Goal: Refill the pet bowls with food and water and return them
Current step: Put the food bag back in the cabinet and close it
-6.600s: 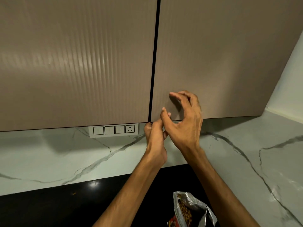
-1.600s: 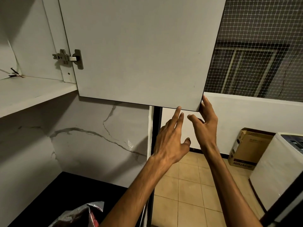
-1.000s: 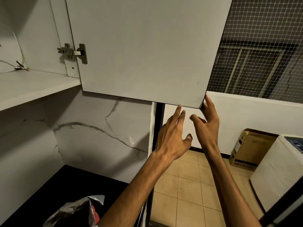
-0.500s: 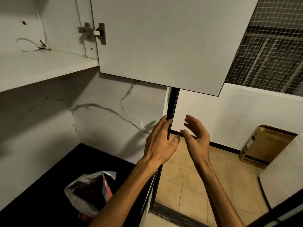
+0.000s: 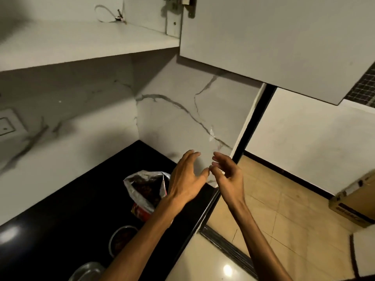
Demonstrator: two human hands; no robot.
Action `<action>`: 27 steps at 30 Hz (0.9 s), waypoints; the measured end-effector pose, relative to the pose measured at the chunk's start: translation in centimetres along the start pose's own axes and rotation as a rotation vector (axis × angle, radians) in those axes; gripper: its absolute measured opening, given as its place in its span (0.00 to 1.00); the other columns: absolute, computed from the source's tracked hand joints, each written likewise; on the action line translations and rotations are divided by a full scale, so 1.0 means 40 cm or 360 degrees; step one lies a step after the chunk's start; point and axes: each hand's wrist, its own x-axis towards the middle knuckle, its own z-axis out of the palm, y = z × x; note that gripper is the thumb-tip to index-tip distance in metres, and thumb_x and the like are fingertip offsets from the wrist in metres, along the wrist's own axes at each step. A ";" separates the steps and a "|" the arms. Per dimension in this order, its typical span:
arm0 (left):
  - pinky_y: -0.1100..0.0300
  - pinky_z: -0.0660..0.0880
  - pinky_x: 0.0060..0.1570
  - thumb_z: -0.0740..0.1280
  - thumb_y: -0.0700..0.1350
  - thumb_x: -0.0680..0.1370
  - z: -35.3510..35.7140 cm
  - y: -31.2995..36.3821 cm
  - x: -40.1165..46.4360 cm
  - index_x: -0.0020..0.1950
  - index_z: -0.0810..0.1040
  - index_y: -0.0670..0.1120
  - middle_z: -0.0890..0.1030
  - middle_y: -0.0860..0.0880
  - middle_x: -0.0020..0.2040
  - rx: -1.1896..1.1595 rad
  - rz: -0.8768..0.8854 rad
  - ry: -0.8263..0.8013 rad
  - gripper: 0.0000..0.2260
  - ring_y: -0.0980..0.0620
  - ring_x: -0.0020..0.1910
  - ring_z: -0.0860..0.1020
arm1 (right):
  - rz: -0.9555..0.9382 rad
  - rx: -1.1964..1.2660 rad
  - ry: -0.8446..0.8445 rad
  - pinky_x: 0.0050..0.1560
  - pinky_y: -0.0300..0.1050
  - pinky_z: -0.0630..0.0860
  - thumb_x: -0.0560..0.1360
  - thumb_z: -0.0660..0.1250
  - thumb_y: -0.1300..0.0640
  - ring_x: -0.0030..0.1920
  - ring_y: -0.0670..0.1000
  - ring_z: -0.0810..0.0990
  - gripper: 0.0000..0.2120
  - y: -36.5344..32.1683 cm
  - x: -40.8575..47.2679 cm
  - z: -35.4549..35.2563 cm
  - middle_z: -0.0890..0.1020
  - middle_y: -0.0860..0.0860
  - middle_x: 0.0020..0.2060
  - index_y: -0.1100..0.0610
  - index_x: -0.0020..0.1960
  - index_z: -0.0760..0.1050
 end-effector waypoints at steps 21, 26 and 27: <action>0.48 0.83 0.53 0.68 0.42 0.81 -0.103 -0.381 -0.202 0.51 0.82 0.45 0.84 0.46 0.49 -0.1032 -0.1133 0.1037 0.03 0.48 0.50 0.83 | 0.0716 0.0234 -0.0667 0.58 0.51 0.84 0.83 0.67 0.60 0.59 0.52 0.86 0.11 0.264 -0.039 0.189 0.87 0.52 0.54 0.51 0.60 0.84; 0.47 0.80 0.57 0.68 0.42 0.80 -0.069 -0.436 -0.190 0.55 0.81 0.45 0.83 0.48 0.52 -0.1244 -0.1421 0.0883 0.05 0.48 0.55 0.82 | 0.0974 0.0258 -0.0853 0.54 0.48 0.85 0.83 0.68 0.60 0.60 0.52 0.86 0.11 0.344 0.003 0.223 0.87 0.53 0.58 0.49 0.61 0.85; 0.46 0.80 0.58 0.68 0.42 0.80 -0.062 -0.443 -0.185 0.57 0.81 0.45 0.83 0.47 0.52 -0.1268 -0.1462 0.0837 0.06 0.48 0.56 0.82 | 0.1000 0.0254 -0.0889 0.53 0.47 0.85 0.82 0.68 0.59 0.61 0.52 0.85 0.11 0.362 0.013 0.230 0.86 0.52 0.59 0.48 0.60 0.85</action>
